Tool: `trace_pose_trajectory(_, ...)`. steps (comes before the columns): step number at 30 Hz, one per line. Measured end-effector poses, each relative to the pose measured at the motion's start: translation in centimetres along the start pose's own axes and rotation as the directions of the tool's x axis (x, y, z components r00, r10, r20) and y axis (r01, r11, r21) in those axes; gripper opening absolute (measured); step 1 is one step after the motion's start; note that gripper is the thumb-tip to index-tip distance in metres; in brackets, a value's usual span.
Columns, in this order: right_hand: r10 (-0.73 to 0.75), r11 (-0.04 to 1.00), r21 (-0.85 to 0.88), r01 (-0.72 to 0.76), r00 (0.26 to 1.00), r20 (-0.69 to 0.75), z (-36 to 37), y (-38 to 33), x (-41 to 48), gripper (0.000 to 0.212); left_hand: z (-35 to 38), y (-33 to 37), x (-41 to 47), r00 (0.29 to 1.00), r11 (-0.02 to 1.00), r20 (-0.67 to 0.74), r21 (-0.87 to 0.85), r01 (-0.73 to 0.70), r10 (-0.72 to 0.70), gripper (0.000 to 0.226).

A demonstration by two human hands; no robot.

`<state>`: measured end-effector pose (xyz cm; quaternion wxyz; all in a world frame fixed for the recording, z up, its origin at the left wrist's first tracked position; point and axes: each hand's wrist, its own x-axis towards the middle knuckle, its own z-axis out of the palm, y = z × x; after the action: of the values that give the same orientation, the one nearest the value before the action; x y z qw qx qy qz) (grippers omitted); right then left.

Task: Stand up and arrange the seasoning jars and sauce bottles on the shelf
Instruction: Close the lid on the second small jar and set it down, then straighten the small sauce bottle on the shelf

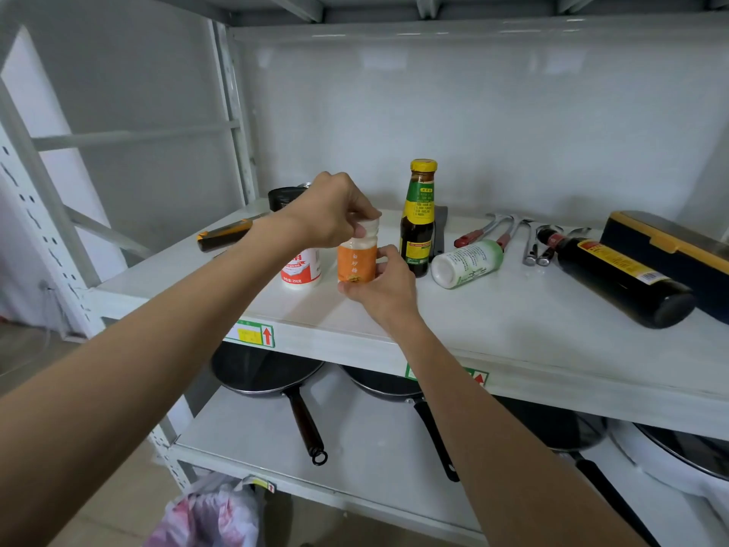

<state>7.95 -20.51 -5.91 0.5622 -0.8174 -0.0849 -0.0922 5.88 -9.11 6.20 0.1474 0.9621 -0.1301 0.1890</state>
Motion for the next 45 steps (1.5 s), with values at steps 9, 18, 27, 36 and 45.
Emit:
trace_pose_trajectory(9,0.022,1.0,-0.004,-0.022,0.999,0.026,-0.2,-0.2,-0.1,0.066,0.5,0.2,-0.4,0.999,1.0,-0.042,-0.031,-0.006,0.005,0.037)
trace_pose_trajectory(18,0.029,0.971,0.239,0.017,0.982,-0.189,-6.7,-2.2,-0.9,0.036,-0.7,1.5,-0.5,0.996,0.997,0.078,0.072,0.025,-0.031,0.047)
trace_pose_trajectory(27,-0.171,0.98,-0.132,0.147,0.967,-0.19,-12.1,-12.7,6.0,0.015,9.0,9.5,-4.7,0.939,0.75,-0.117,-0.637,0.18,-0.325,0.045)
trace_pose_trajectory(36,-0.184,0.766,-0.626,0.149,0.983,0.009,-11.2,-13.1,9.0,0.062,13.7,8.6,-1.6,0.871,0.609,-0.033,-0.727,0.315,-0.49,0.06)
trace_pose_trajectory(45,-0.201,0.79,-0.567,0.233,0.972,0.118,-13.5,-11.5,9.8,0.031,14.1,7.2,-1.1,0.904,0.674,0.043,-0.652,0.348,-0.426,0.055)
